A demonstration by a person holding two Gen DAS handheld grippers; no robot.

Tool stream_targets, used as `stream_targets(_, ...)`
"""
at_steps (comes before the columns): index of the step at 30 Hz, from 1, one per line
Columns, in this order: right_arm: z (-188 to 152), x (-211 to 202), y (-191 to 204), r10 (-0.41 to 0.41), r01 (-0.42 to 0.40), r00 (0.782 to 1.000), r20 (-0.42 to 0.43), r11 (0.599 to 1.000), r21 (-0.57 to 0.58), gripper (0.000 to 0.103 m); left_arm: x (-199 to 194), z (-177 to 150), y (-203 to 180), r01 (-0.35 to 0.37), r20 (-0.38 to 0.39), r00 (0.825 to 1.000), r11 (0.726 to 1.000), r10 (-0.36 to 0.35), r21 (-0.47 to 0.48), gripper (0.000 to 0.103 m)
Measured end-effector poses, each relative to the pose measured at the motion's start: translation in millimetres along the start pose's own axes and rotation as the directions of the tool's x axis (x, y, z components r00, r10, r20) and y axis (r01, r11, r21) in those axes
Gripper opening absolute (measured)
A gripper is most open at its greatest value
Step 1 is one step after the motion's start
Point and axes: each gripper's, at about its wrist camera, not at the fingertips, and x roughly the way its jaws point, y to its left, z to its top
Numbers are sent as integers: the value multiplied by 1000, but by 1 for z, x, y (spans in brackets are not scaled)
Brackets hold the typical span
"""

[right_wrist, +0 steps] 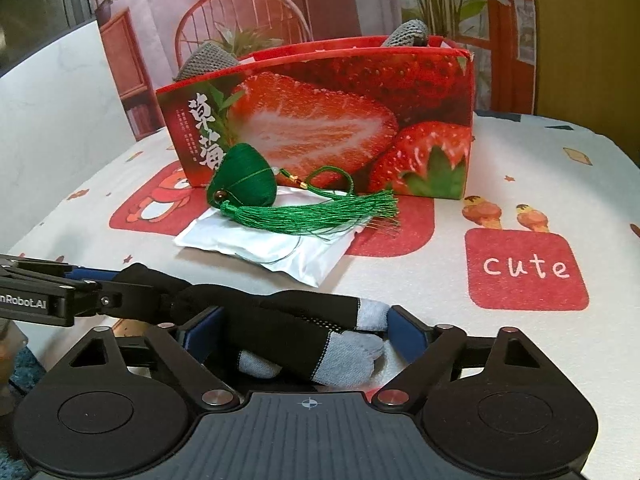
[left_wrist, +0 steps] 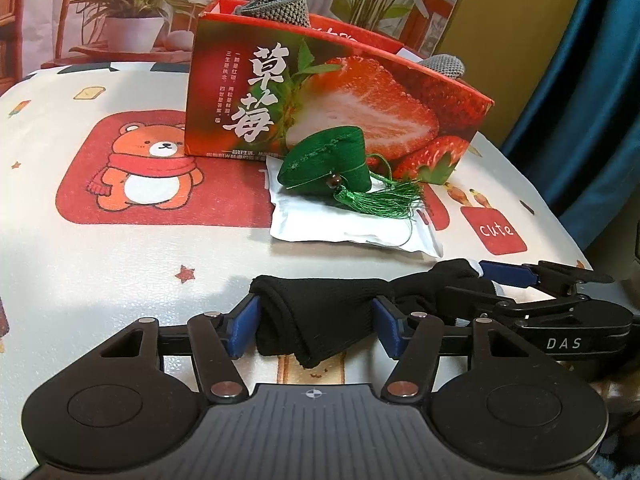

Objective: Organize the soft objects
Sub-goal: 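Close the left tool on the black glove while the right tool grips its other end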

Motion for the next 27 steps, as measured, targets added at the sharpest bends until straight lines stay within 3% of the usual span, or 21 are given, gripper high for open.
stream_targets(7, 0, -1, 0, 13, -13, 1000, -18, 1000, 8, 78, -1, 0, 0, -9, 2, 1000, 1000, 9, -3, 56)
stream_targets(14, 0, -1, 0, 45, -44, 999, -25, 999, 18, 65, -1, 0, 1, -17, 3, 1000, 1000, 17, -8, 43)
stream_targets(23, 0, -2, -1, 75, -74, 997, -22, 997, 37, 46, -1, -1, 1, -22, 5, 1000, 1000, 22, -15, 40)
stream_targets(27, 0, -4, -2, 82, -80, 996, -23, 996, 48, 43, -1, 0, 1, -27, 5, 1000, 1000, 27, -15, 39)
